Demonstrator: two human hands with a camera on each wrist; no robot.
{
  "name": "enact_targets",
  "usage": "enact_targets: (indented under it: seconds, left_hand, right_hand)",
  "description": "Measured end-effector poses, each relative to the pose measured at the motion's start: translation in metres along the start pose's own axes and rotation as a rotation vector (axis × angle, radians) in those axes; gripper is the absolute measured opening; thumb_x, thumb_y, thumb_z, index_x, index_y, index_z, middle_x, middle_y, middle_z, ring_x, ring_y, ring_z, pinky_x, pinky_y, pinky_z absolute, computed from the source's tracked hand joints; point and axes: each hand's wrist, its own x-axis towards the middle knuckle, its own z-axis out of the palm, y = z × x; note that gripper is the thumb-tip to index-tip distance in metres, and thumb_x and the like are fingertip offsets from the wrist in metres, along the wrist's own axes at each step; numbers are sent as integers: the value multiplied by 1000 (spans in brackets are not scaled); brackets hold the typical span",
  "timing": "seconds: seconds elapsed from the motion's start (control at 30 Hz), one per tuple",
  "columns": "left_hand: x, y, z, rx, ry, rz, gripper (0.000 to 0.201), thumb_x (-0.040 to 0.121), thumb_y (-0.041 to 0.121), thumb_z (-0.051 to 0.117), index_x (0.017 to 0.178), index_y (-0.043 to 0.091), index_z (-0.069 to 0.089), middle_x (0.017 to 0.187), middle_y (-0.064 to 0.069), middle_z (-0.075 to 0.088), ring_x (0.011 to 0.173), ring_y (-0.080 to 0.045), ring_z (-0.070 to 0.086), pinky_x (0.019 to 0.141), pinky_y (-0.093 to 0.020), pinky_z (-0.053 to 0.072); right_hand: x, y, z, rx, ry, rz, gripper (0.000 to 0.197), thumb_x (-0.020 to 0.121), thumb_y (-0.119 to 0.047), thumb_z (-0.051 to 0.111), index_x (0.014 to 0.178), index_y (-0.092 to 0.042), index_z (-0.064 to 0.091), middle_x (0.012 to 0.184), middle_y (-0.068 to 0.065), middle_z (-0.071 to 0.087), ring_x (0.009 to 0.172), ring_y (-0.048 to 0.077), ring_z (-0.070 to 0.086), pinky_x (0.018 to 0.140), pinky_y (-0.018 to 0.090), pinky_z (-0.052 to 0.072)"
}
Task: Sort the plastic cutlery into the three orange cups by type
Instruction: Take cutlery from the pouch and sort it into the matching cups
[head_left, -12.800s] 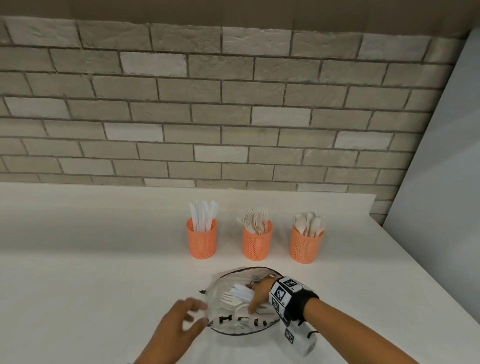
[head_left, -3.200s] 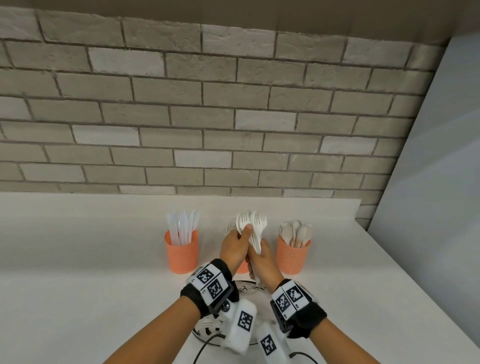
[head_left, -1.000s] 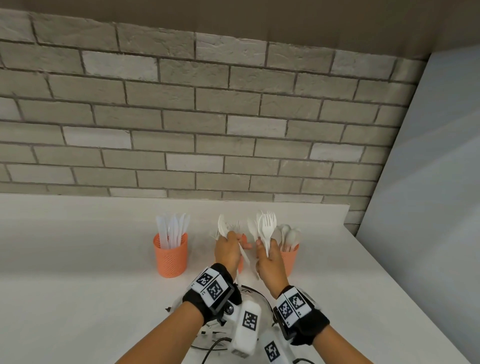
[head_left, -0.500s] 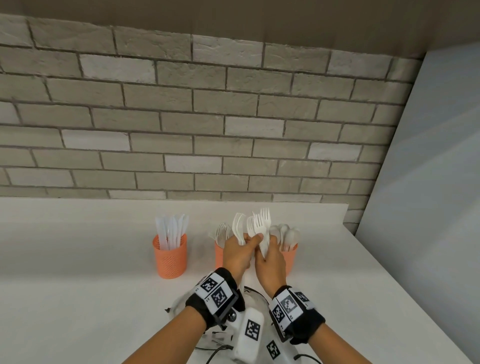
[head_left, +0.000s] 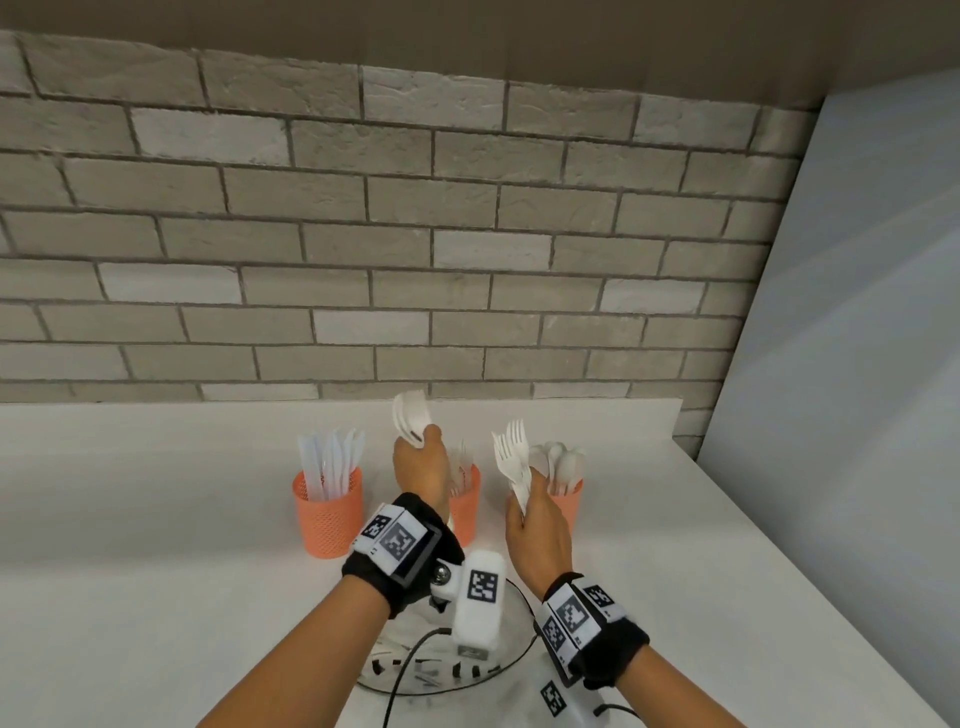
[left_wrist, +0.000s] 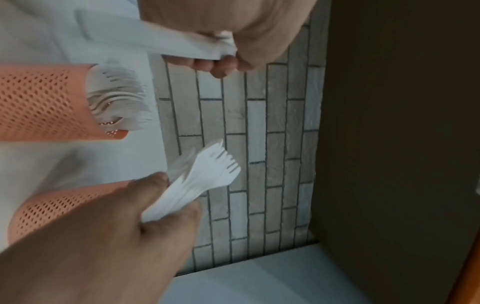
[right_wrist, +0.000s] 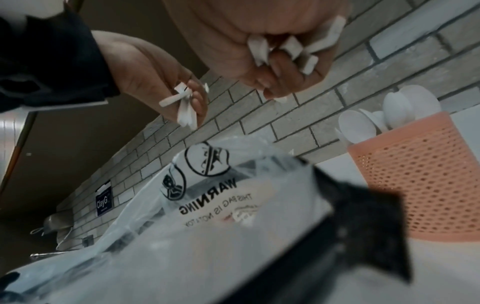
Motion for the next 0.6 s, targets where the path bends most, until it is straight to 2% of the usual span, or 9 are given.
enact_targets:
  seconds: [0.03, 0.1, 0.17, 0.27, 0.37, 0.43, 0.53, 0.57, 0.6]
  left_hand:
    - [2, -1, -3, -11, -19, -32, 22, 94, 14, 46, 88, -4, 57, 62, -6, 47, 57, -20, 46, 58, -27, 39]
    - [0, -3, -8, -87, -98, -96, 24, 96, 13, 45, 74, 7, 51, 46, -3, 47, 38, -14, 47, 44, -23, 41]
    - [-7, -8, -14, -118, -181, -149, 22, 97, 16, 45, 77, 8, 51, 42, -1, 43, 27, -5, 38, 33, -15, 35]
    - [-18, -15, -16, -38, -322, -167, 29, 89, 38, 58, 87, 10, 55, 53, 2, 38, 29, -1, 26, 32, -14, 23]
    - [-26, -16, -13, 17, -442, -168, 39, 77, 50, 66, 87, 14, 53, 61, 3, 39, 36, -3, 26, 35, -14, 21]
    - [-28, -15, -10, -2, -440, -183, 37, 76, 42, 71, 88, 13, 52, 62, 1, 40, 41, -5, 33, 33, -14, 23]
    - [-24, -16, -7, -34, -344, -237, 18, 81, 21, 70, 86, 9, 57, 60, -1, 47, 42, -6, 42, 30, -14, 26]
    - [-23, -16, -8, -31, -334, -238, 14, 82, 18, 68, 85, 9, 58, 60, -1, 48, 39, -5, 43, 30, -13, 26]
    - [-22, -17, -9, -22, -342, -226, 10, 84, 16, 66, 85, 8, 59, 61, -2, 49, 38, -5, 44, 31, -13, 27]
  right_hand:
    - [0, -1, -2, -26, 7, -11, 38, 97, -15, 40, 134, -14, 37, 109, 5, 62, 96, 27, 62, 70, 23, 38]
    - [0, -5, -6, -91, 30, -44, 37, 97, -15, 41, 134, -13, 39, 113, 5, 60, 97, 25, 60, 70, 24, 38]
    - [1, -8, -9, -167, 41, -78, 40, 97, -15, 41, 137, -14, 37, 119, 6, 56, 99, 25, 59, 72, 27, 42]
    - [1, -14, -10, -322, -2, -93, 46, 98, -15, 37, 143, -17, 27, 127, 9, 50, 102, 27, 58, 77, 32, 46]
    - [-1, -18, -7, -422, -34, -132, 52, 99, -13, 33, 148, -22, 17, 125, 11, 47, 91, 28, 61, 67, 30, 43]
    - [-4, -21, -3, -501, -79, -158, 58, 97, -8, 35, 149, -22, 14, 120, 12, 47, 79, 27, 59, 60, 28, 38]
    - [-5, -21, 1, -580, -31, -242, 72, 78, 2, 64, 142, -17, 37, 94, 11, 55, 50, 17, 37, 43, 23, 32]
    - [-6, -21, 1, -563, -35, -253, 74, 76, 4, 65, 142, -16, 37, 93, 12, 55, 49, 16, 36, 42, 23, 33]
    - [-6, -20, 1, -527, -56, -264, 74, 83, 3, 57, 147, -17, 27, 100, 13, 53, 54, 19, 41, 47, 26, 36]
